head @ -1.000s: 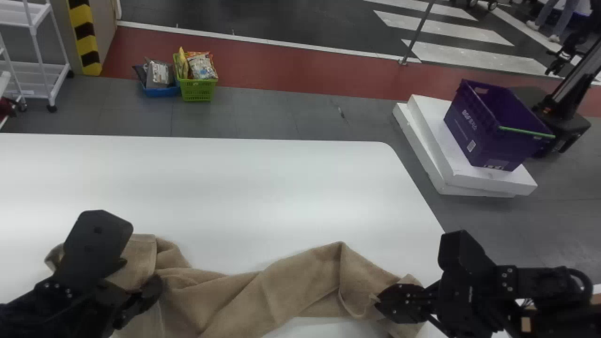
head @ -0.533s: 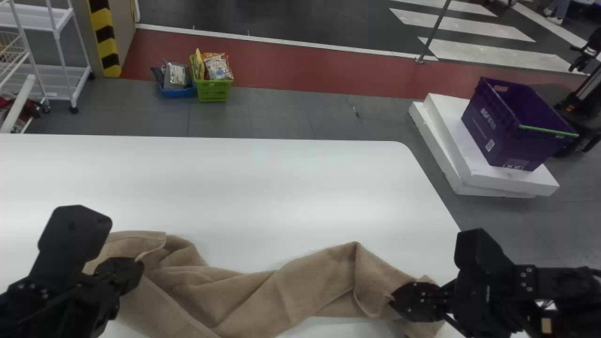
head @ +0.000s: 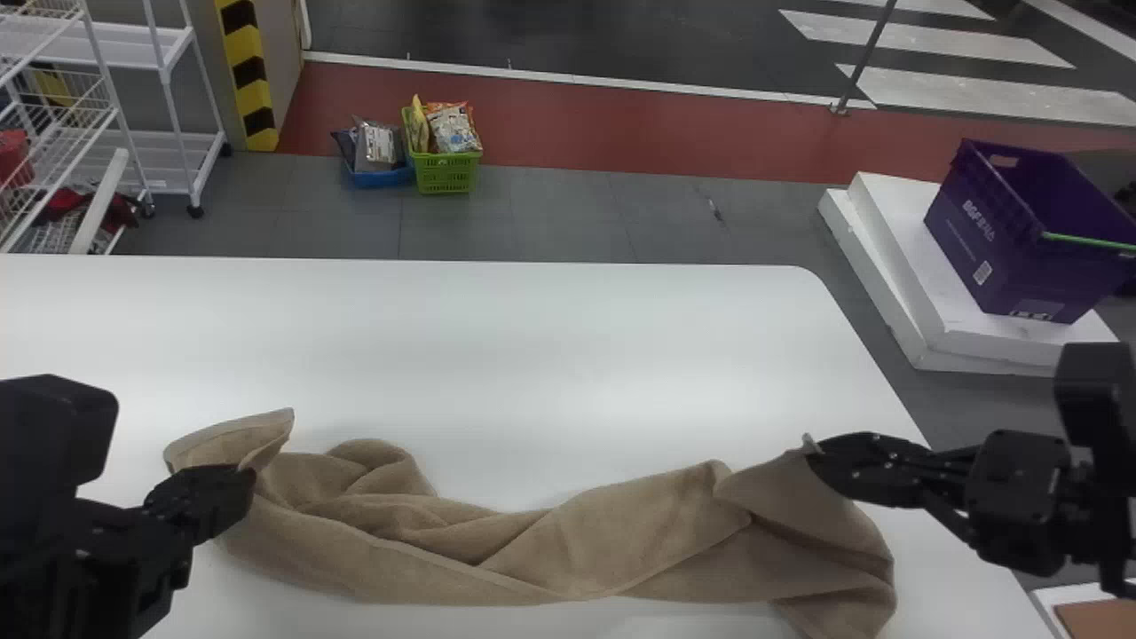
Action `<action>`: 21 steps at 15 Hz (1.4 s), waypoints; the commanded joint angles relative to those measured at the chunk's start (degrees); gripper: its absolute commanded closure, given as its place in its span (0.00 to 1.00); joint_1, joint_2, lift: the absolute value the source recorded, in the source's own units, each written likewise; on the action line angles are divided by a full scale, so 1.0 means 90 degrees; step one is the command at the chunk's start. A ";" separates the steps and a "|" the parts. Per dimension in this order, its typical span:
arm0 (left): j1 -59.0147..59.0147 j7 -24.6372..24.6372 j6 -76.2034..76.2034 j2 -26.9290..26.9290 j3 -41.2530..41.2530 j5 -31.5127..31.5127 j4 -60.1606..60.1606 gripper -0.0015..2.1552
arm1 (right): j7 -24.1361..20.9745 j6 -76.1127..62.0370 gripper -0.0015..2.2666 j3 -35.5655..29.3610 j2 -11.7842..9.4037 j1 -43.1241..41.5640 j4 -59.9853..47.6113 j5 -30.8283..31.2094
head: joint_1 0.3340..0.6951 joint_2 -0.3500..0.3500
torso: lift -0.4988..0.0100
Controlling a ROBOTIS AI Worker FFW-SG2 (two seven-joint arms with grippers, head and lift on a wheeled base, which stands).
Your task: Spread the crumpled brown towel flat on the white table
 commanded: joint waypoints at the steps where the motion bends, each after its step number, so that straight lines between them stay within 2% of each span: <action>1: -0.0064 0.0085 -0.0009 -0.0032 0.0143 0.0422 -0.0017 0.58 | 0.0041 0.0314 0.49 -0.0164 0.0339 -0.0349 0.0005 -0.0372 | 1.00 0.23 | 0.74; 2: -0.0122 0.0143 0.0011 -0.0032 0.0182 0.0578 -0.0037 0.58 | 0.0041 0.0353 0.49 -0.0193 0.0456 -0.0447 0.0005 -0.0381 | 1.00 0.24 | 0.74; 4: -0.0435 0.0153 0.0147 -0.0058 0.0231 0.0627 -0.0076 0.58 | 0.0041 0.0900 0.49 -0.0340 0.0534 -0.0789 0.0083 -0.0547 | 1.00 0.25 | 0.74; 12: -0.2368 0.0124 0.2452 -0.0058 0.0944 0.0627 -0.0056 0.58 | 0.0041 0.2482 0.49 -0.0858 0.0505 -0.2400 0.0551 -0.0752 | 1.00 0.28 | 0.74; 15: -0.2925 0.0182 0.2726 -0.0058 0.1276 0.0617 0.0276 0.58 | 0.0041 0.2560 0.49 -0.0887 0.0456 -0.2752 0.0903 -0.0752 | 1.00 0.31 | 0.74; 16: -0.3198 0.0221 0.2862 -0.0058 0.1315 0.0617 0.0432 0.58 | 0.0041 0.2599 0.49 -0.0906 0.0368 -0.2927 0.1108 -0.0752 | 1.00 0.33 | 0.74; 21: -0.4390 0.0602 0.2882 -0.0058 0.1159 0.0597 0.1545 0.58 | 0.0041 0.2892 0.49 -0.0818 0.0094 -0.3933 0.1909 -0.0743 | 0.84 0.36 | 0.74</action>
